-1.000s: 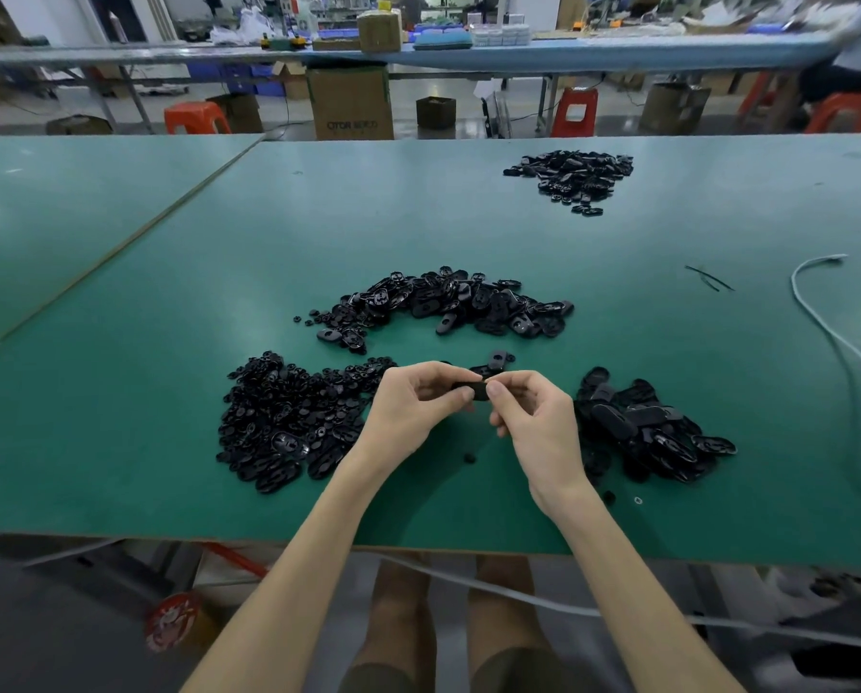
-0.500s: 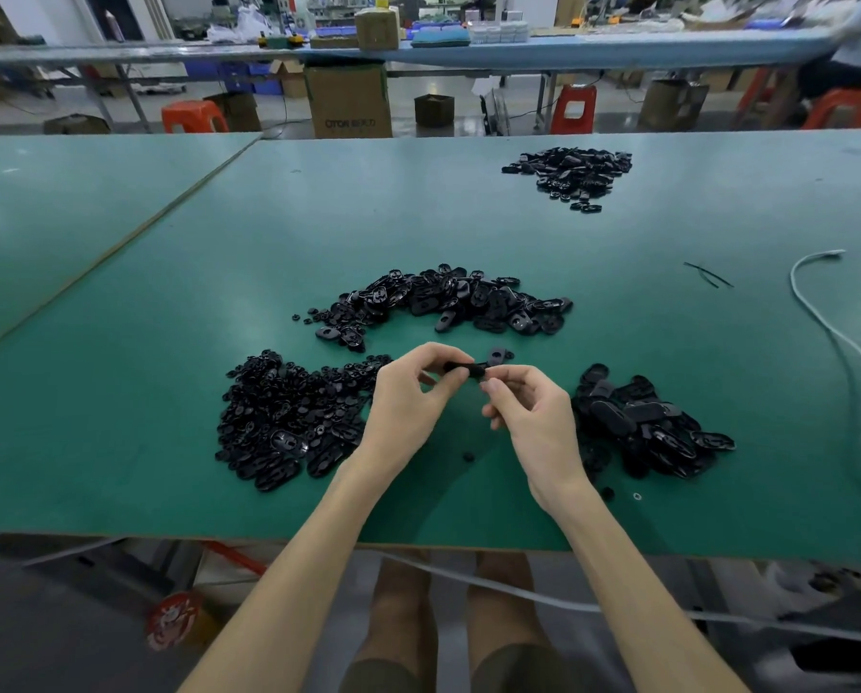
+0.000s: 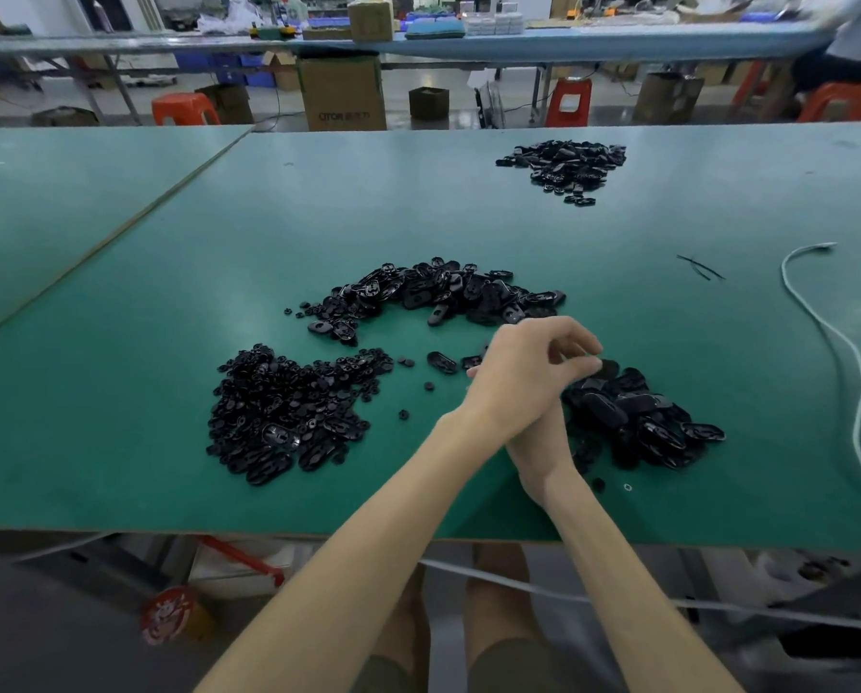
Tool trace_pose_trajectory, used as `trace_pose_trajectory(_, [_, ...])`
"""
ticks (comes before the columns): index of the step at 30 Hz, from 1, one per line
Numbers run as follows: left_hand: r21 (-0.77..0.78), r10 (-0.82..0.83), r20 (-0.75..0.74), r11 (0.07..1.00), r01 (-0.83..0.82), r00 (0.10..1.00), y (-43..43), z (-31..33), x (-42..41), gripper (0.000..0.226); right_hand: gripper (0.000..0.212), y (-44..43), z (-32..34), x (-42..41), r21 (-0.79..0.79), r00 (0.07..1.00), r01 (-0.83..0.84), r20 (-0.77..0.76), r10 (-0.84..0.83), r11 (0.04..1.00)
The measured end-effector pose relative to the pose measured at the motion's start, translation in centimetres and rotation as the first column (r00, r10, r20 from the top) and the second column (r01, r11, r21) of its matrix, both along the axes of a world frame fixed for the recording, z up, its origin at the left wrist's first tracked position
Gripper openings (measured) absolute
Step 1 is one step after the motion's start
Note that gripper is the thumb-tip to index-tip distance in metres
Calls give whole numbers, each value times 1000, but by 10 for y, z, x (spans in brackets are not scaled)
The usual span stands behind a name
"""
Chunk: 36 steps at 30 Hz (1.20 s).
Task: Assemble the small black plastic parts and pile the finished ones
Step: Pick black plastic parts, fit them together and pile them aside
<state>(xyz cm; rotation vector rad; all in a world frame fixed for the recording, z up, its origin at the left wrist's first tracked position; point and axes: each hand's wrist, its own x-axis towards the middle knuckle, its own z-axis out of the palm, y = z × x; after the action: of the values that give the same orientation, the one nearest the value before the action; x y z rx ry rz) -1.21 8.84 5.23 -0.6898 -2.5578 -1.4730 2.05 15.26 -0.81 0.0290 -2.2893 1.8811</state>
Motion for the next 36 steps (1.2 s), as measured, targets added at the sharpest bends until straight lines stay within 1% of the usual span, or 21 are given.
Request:
trace_pose_trajectory(1, [-14, -14, 21, 1000, 14, 1000, 6, -3, 1, 13, 31, 0, 3, 2, -55, 1000, -19, -20, 18, 998])
trace_pose_trajectory(2, [-40, -23, 38, 999, 24, 999, 9, -6, 2, 16, 35, 2, 2, 1, -60, 998, -33, -46, 31, 998])
trace_pose_trajectory(4, [-74, -9, 43, 997, 12, 999, 11, -11, 2, 18, 39, 1, 2, -1, -129, 999, -34, -12, 33, 991])
trace_pose_trajectory(5, [-58, 13, 38, 998, -10, 999, 10, -13, 2, 17, 38, -1, 2, -1, -170, 1000, -11, 19, 15, 985])
trace_pose_trajectory(7, [-7, 74, 34, 997, -73, 997, 1, -15, -2, 17, 29, -4, 2, -4, -172, 996, 41, 89, -26, 984])
trace_pose_trajectory(8, [5, 114, 36, 993, -114, 993, -6, -16, -4, 17, 22, -4, 1, -6, -170, 996, 46, 85, -32, 984])
trace_pose_trajectory(9, [-3, 162, 37, 987, -162, 986, -15, -16, -7, 19, 16, -4, 0, -7, -133, 997, 56, 65, -47, 990])
trace_pose_trajectory(11, [-108, 272, 15, 957, -269, 962, -35, -19, -17, 21, 13, -5, 0, -8, -118, 997, 64, 43, -60, 991])
trace_pose_trajectory(14, [-377, 395, -30, 847, -376, 918, -67, -27, -28, 22, 16, -5, -2, -8, -189, 994, 99, 57, -90, 977])
trace_pose_trajectory(15, [-420, 415, -15, 823, -383, 910, -76, -31, -29, 23, 16, -5, -3, -9, -193, 994, 103, 55, -94, 976])
trace_pose_trajectory(17, [-452, 434, 5, 805, -385, 901, -88, -37, -28, 23, 16, -5, -4, -10, -191, 995, 98, 48, -91, 977])
trace_pose_trajectory(18, [-456, 438, -10, 798, -394, 899, -91, -39, -26, 20, 16, -5, -4, -10, -184, 995, 91, 46, -84, 979])
trace_pose_trajectory(21, [-465, 434, -124, 769, -439, 892, -90, -43, -17, 13, 16, -5, -4, -9, -176, 996, 80, 45, -73, 981])
trace_pose_trajectory(23, [-416, 423, -146, 794, -443, 894, -86, -44, -12, 11, 15, -5, -5, -10, -189, 996, 87, 43, -80, 978])
trace_pose_trajectory(25, [-324, 395, -93, 856, -403, 914, -82, -42, -9, 8, 13, -4, -5, -10, -228, 993, 119, 36, -114, 966])
trace_pose_trajectory(27, [-246, 334, -5, 913, -325, 943, -80, -39, -6, 2, 13, -3, -4, -11, -266, 990, 138, 30, -135, 954])
trace_pose_trajectory(28, [-213, 297, 40, 935, -283, 954, -79, -36, -4, 5, 13, -3, -4, -11, -263, 992, 129, 24, -128, 956])
trace_pose_trajectory(31, [-148, 249, 129, 962, -230, 960, -83, -28, -1, 8, 6, -4, -6, -11, -234, 995, 99, 17, -98, 967])
trace_pose_trajectory(34, [-159, 279, 179, 955, -252, 943, -95, -20, -4, 24, 5, -3, -5, -10, -272, 994, 109, 21, -107, 956])
trace_pose_trajectory(35, [-209, 318, 146, 936, -285, 937, -100, -18, -5, 25, 6, -3, -5, -11, -283, 994, 112, 21, -111, 953])
trace_pose_trajectory(36, [-289, 372, 72, 896, -338, 925, -107, -17, -8, 22, 6, -3, -5, -10, -291, 994, 113, 21, -111, 950])
